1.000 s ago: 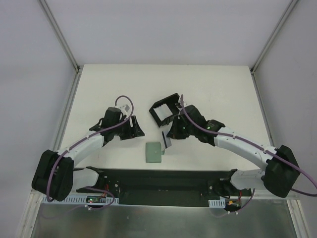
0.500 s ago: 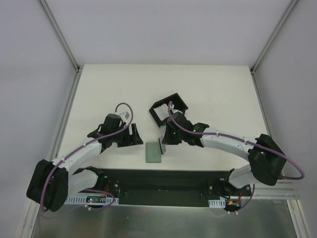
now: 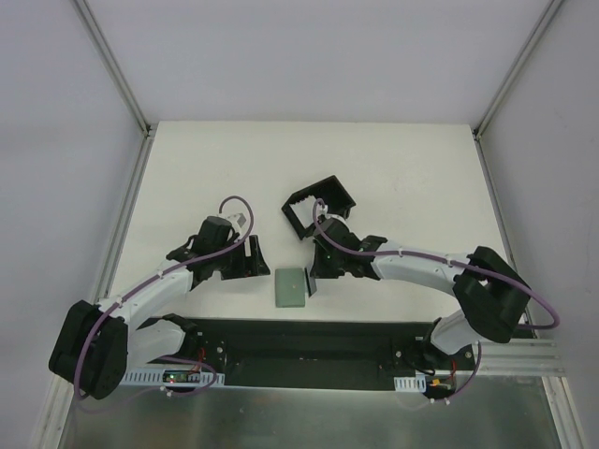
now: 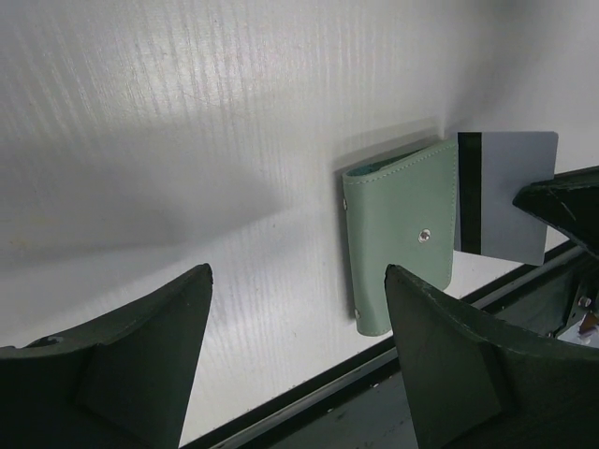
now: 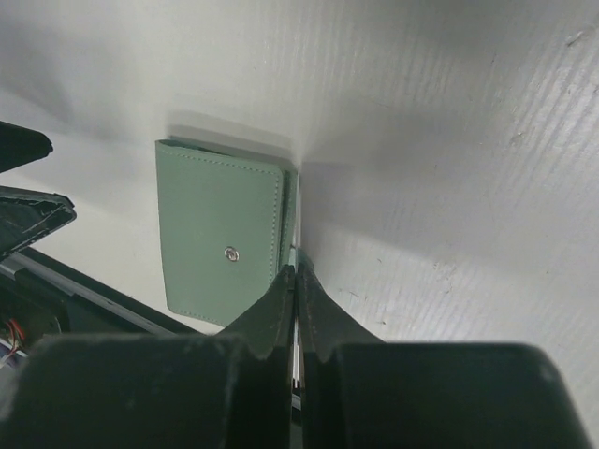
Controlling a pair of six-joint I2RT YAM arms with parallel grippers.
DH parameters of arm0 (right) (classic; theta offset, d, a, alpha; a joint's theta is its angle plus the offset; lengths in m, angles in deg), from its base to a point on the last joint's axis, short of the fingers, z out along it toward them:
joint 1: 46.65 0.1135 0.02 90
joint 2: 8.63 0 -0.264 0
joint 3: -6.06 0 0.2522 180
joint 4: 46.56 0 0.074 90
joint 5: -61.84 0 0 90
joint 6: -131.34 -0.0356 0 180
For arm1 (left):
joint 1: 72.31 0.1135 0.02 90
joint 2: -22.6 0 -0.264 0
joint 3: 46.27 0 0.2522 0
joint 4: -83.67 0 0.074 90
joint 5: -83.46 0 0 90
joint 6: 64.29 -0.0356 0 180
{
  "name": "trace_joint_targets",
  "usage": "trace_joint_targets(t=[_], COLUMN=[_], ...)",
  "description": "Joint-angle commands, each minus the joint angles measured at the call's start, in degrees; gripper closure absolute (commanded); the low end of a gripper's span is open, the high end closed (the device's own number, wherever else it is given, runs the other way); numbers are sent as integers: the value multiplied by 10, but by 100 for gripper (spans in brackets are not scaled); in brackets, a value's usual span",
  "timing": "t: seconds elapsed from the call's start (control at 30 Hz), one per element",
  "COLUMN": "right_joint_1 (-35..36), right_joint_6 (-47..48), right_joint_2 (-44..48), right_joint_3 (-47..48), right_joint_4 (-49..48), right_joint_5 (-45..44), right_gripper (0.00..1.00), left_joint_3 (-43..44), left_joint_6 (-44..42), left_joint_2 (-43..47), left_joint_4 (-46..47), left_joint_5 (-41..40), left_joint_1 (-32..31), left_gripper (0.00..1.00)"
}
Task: Put the credit cards into the card holder
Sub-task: Open the card holder at the corner of the board.
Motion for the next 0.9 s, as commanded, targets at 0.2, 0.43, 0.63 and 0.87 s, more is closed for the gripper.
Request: trace_joint_targets(t=[0.2,0.43,0.63,0.87], right_joint_1=[7,12,13,12], right_joint_6=[-18,-20,-24,-30], right_joint_2=[0,-10,-3,-9], right_joint_3=[-19,-10,-2,1], right_joint_4=[-64,-60,-60,-62], right_joint_5=[31,41,40,48], right_gripper=[100,100,100,100], left_joint_3=[7,17,18,11], left_joint_6=[-8,-6,-3,1], left_joint_2=[-27,-45,-56,-62], left_joint_4=[-6,-5,-4,-3], left_joint_5=[-4,-1,5,33], left_joint_1=[-7,-10,-14,-27], left_gripper=[27,31,51,93])
